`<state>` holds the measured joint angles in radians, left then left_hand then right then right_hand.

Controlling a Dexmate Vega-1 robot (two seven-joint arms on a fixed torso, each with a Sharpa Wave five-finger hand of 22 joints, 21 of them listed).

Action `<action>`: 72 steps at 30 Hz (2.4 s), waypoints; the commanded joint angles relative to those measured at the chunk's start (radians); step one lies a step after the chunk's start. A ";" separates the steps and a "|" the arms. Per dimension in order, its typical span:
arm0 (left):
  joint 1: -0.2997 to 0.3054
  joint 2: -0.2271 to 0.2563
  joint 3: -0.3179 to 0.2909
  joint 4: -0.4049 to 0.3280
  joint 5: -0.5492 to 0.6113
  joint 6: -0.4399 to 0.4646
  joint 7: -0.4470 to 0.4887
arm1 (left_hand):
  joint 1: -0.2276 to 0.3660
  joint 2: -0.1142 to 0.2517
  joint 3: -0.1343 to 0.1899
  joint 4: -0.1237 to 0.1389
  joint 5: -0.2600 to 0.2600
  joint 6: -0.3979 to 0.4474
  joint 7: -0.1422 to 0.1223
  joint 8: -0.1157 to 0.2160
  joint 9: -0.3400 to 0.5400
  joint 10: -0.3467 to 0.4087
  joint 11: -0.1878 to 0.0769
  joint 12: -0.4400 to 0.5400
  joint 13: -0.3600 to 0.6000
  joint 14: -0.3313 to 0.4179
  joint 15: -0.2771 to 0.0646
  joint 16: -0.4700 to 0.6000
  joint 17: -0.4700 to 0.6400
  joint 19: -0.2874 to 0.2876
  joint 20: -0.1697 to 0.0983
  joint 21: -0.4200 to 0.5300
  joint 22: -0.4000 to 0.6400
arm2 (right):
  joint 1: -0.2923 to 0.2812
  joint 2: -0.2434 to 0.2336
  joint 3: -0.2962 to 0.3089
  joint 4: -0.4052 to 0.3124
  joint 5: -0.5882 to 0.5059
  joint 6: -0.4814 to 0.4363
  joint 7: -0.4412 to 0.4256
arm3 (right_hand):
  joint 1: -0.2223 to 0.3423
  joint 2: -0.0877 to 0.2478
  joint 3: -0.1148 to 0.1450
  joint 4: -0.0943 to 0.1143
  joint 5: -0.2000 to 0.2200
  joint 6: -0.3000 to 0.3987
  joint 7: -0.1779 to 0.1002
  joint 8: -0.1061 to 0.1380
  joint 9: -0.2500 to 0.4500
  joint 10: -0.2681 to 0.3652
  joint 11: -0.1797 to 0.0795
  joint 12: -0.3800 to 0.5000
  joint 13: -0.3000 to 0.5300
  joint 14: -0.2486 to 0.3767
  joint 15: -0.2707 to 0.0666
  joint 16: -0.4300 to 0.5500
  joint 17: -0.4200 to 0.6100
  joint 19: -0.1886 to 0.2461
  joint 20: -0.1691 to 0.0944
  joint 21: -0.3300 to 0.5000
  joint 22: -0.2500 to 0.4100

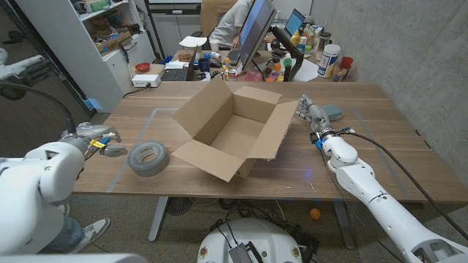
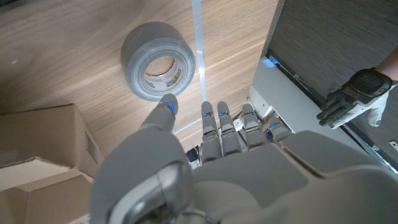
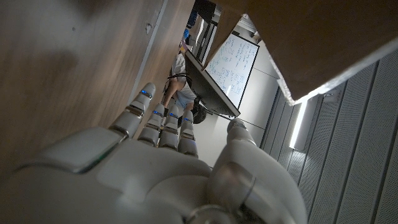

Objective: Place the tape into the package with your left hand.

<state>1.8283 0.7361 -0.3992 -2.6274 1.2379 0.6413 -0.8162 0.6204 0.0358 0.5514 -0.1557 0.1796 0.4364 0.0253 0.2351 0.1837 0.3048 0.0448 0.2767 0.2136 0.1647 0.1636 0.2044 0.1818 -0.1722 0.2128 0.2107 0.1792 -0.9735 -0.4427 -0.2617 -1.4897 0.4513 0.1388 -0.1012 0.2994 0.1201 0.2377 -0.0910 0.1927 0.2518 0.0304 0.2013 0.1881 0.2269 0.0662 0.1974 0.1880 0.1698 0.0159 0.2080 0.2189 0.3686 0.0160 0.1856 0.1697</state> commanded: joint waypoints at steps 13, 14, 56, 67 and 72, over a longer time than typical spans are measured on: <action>-0.206 0.064 0.221 0.155 -0.136 0.066 0.153 | 0.009 -0.005 -0.010 -0.001 -0.002 0.006 0.003 -0.013 0.005 -0.005 0.009 -0.008 0.003 0.012 -0.005 0.006 0.004 -0.012 0.003 0.002 0.005 | -0.001 -0.011 0.018 0.003 0.005 -0.004 0.004 | -0.007 -0.002 0.005 0.002 0.004 0.011 -0.002 0.001 0.006 0.011 -0.002 0.002 0.004 0.007 0.004 0.004 0.000 -0.007 0.002 0.003 0.003; -0.211 0.076 0.240 0.156 -0.132 0.081 0.155 | 0.008 -0.006 -0.013 0.000 -0.002 0.005 0.005 -0.015 0.005 -0.015 0.020 -0.013 0.003 0.010 -0.001 0.004 0.004 -0.011 0.003 0.001 0.005 | -0.001 -0.011 0.020 0.005 0.006 -0.001 0.006 | -0.008 -0.002 0.005 0.002 0.004 0.010 -0.002 0.001 0.006 0.012 -0.002 0.002 0.004 0.007 0.004 0.004 0.000 -0.007 0.003 0.003 0.003; -0.686 0.579 1.001 0.112 -0.290 0.755 0.254 | -0.044 -0.028 -0.068 0.016 -0.005 0.113 0.076 -0.018 0.009 -0.012 0.083 -0.018 0.004 0.004 0.048 0.000 0.006 -0.013 0.004 -0.007 0.007 | 0.039 0.019 0.039 0.097 0.023 0.051 0.043 | -0.014 -0.006 0.005 0.003 0.005 0.015 -0.010 0.002 0.006 0.015 0.001 0.002 0.005 0.009 0.005 0.004 0.000 -0.012 0.006 0.005 0.003; -0.796 0.550 1.137 0.149 -0.103 0.755 0.075 | -0.044 -0.026 -0.070 0.015 -0.004 0.122 0.083 -0.017 0.009 -0.009 0.082 -0.018 0.004 0.006 0.048 0.000 0.006 -0.010 0.004 -0.006 0.007 | 0.036 0.020 0.053 0.088 0.026 0.065 0.032 | -0.020 -0.008 0.002 0.006 0.005 0.016 -0.011 0.001 0.007 0.014 0.000 0.001 0.005 0.008 0.004 0.004 0.001 -0.013 0.006 0.005 0.003; -0.776 0.538 1.125 0.152 -0.052 0.754 0.035 | -0.045 -0.025 -0.071 0.015 -0.004 0.124 0.084 -0.017 0.009 -0.013 0.085 -0.020 0.003 0.007 0.049 0.000 0.006 -0.010 0.004 -0.006 0.007 | 0.034 0.020 0.054 0.086 0.026 0.068 0.033 | -0.022 -0.008 0.002 0.006 0.005 0.015 -0.012 0.001 0.007 0.013 -0.002 0.001 0.005 0.008 0.004 0.004 0.001 -0.014 0.006 0.006 0.003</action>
<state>1.1068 1.2833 0.6409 -2.4960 1.0708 1.3825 -0.6854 0.5834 0.0067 0.4851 -0.1419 0.1739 0.5557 0.1056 0.2201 0.1884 0.2818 0.1285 0.2533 0.2136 0.1658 0.2073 0.1988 0.1838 -0.1721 0.2128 0.2031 0.1839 -0.9359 -0.4248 -0.2158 -1.4005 0.4750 0.1929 -0.0645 0.2887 0.1095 0.2377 -0.0910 0.1927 0.2609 0.0213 0.2013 0.1931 0.2358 0.0679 0.1974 0.1880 0.1716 0.0177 0.2080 0.2189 0.3579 0.0197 0.1856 0.1697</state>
